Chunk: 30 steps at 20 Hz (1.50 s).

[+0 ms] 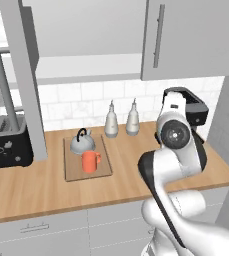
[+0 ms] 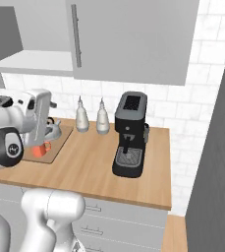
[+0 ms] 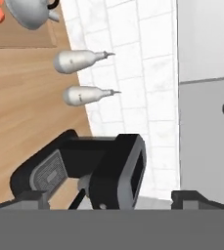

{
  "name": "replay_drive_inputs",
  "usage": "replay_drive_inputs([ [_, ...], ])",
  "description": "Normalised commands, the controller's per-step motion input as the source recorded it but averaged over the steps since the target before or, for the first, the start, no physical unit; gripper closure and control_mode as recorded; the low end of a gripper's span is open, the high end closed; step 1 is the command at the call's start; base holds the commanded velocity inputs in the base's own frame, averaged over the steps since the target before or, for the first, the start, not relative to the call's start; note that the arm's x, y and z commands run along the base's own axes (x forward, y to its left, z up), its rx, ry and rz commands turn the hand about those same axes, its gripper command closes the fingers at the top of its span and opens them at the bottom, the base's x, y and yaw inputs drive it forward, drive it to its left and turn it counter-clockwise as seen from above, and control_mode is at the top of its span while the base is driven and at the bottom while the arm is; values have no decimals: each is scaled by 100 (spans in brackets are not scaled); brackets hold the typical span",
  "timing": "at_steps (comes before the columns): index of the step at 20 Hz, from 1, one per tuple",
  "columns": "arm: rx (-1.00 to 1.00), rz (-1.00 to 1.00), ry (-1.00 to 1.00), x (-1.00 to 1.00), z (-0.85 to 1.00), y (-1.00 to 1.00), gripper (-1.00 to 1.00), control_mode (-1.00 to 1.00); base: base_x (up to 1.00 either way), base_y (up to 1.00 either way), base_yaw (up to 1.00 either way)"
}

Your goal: Pick the kettle from the counter and place it on the tray. Then pick the mug from the cabinet and place it on the tray. Then close the cabinet doors.

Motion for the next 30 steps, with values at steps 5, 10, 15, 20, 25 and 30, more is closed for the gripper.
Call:
replay_drive_inputs([
  [5,-33,-12,-2,-5,-18,88,-100,-100,0,0,0],
  [10,-36,-13,-1,-15,-22,88,-100,-100,0,0,0],
  [15,-20,0,-7,-53,-11,49,-100,-100,0,0,0],
  [20,-23,-5,0,-22,0,94,-100,-100,0,0,0],
  [25,-26,-9,0,0,0,100,-100,-100,0,0,0],
  [30,-24,-8,0,0,3,95,-100,-100,0,0,0],
])
